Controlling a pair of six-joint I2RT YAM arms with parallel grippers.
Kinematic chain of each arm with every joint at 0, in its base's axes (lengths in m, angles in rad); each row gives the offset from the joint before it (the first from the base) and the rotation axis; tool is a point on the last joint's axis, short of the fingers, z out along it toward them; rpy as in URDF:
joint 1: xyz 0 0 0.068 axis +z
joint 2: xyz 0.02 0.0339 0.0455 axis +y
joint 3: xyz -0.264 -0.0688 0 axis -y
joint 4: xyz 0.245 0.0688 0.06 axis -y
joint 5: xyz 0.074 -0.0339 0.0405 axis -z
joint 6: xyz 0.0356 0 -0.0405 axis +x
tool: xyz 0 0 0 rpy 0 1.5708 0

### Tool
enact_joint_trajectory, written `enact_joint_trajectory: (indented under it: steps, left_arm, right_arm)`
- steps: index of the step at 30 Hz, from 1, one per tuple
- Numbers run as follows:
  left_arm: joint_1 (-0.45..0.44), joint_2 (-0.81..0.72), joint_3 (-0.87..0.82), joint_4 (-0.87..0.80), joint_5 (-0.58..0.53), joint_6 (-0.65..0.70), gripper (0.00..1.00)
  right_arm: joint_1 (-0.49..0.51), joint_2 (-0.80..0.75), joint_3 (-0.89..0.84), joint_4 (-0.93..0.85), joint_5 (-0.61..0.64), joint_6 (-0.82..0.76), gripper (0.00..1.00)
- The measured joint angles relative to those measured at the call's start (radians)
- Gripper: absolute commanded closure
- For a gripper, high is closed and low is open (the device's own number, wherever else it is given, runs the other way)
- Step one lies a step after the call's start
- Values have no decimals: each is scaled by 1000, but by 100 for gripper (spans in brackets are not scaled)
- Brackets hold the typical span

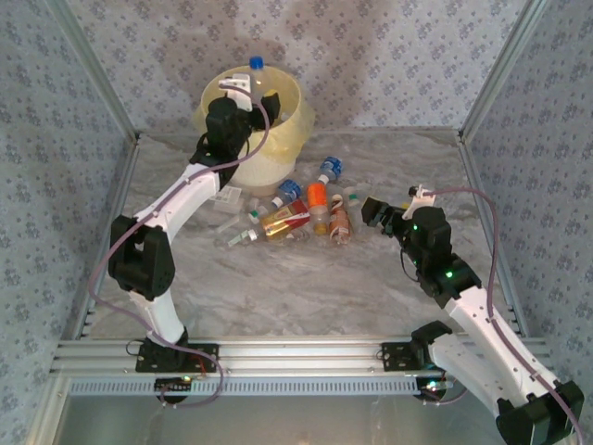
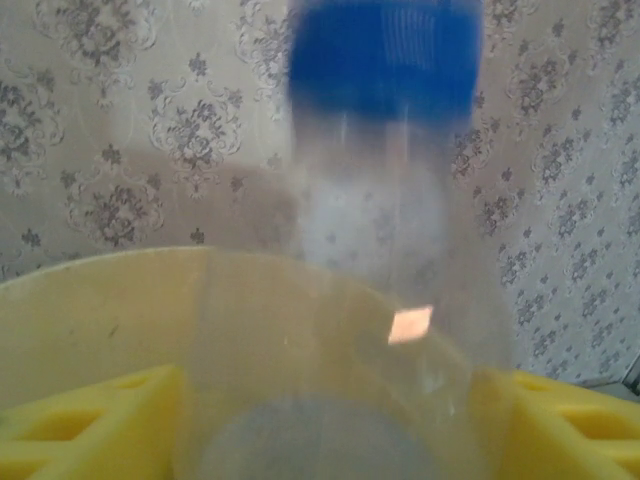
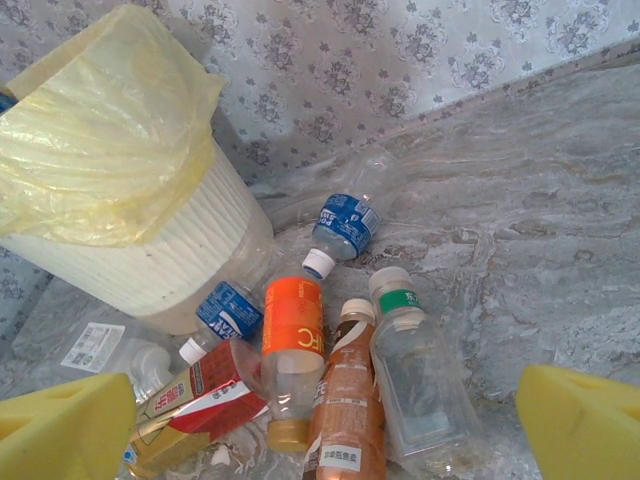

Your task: Put the plastic bottles in the bin

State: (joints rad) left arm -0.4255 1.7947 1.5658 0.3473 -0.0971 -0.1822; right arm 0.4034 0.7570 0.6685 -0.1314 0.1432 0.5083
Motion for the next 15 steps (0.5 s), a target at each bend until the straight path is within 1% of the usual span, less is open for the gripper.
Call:
enact_joint_trajectory:
  steps: [2,3,8,15]
  left_arm:
    - [0,0,0,-6,-1,-6,6]
    - [0,-1,0,-9,-1,-12,2]
    - [0,-15,-9,-30,-5,-26,2]
    - [0,-90,-30,-61,-1,-33,2]
  right_arm:
    - [0,0,0,-3,0,1,0]
    - [0,0,0,-4,0,3,0]
    - [0,0,0,-11,0,6,0]
    - [0,0,0,-11,0,8,0]
